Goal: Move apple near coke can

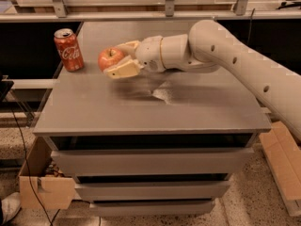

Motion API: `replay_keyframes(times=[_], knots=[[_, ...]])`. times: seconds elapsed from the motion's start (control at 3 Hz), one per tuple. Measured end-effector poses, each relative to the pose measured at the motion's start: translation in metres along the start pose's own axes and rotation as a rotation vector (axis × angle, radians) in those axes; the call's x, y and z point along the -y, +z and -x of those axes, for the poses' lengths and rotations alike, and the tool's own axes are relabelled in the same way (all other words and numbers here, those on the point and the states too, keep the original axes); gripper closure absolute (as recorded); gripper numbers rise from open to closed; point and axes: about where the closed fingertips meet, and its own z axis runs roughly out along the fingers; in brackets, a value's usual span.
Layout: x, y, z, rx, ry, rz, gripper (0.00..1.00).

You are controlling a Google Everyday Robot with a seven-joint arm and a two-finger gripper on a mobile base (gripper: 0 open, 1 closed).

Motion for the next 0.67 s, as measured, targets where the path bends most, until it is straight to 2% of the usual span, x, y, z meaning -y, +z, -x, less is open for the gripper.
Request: replay_keyframes(times=[0.67], knots=[[0.008,0.045,0.006,0.003,-0.002,0.036,1.0]])
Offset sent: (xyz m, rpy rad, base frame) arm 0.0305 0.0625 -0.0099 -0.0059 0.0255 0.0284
